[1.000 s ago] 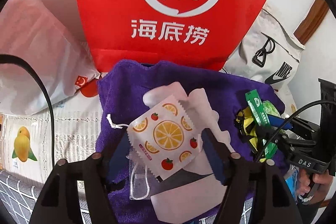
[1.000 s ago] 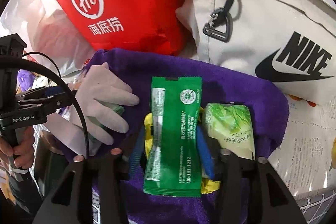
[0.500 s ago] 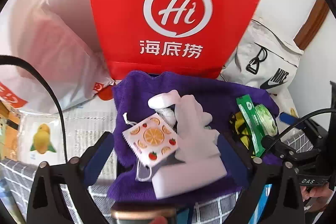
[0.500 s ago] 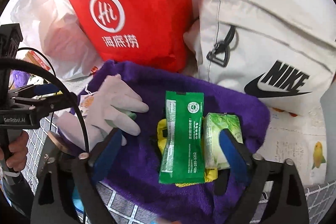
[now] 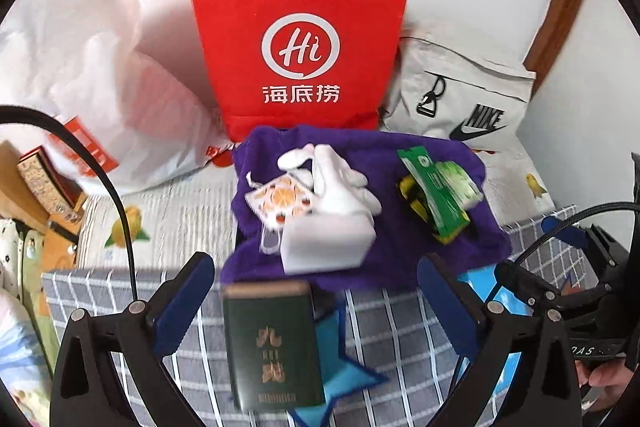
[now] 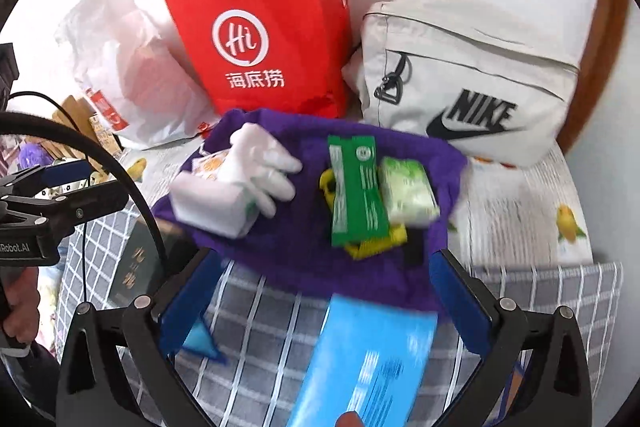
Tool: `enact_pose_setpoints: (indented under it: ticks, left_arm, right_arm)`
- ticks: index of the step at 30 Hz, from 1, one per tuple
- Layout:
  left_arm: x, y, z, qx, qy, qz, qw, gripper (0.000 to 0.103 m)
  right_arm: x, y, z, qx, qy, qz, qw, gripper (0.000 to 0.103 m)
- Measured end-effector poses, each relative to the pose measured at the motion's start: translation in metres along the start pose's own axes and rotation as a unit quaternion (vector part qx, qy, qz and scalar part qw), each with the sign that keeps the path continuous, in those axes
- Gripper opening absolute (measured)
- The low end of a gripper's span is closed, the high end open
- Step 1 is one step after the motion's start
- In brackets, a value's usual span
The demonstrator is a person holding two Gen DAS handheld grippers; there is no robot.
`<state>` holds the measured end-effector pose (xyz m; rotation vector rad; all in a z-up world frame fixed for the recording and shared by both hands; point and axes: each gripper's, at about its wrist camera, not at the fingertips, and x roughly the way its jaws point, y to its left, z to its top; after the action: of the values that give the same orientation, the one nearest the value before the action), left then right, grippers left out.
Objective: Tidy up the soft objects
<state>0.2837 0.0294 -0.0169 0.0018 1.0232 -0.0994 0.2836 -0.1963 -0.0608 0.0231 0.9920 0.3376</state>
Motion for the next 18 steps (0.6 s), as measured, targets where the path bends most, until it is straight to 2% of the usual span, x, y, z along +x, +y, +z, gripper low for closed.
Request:
enact_pose_setpoints:
  ticks: [5,10,18]
  left_arm:
    - [-0.038,0.001,-0.037,-0.021,-0.023,-0.006,0.9995,0.102]
    - [-0.073,0.011,-0.08,-0.079,-0.062,-0.019,0.9948,0.102]
    - [-0.11,0.0,-0.144,-0.076,-0.081,0.025,0.9935,0.102]
  right_arm:
    - [-0.035,0.02,-0.035,-0.011,-0.013,-0.015,1.0,0.103]
    - [-0.067,0.036,-0.072,-0.015,-0.028,-0.043,0.999,0.103]
    - [-0.1,0.045,-0.125,-0.009,-0.037,-0.058,0.998,0.103]
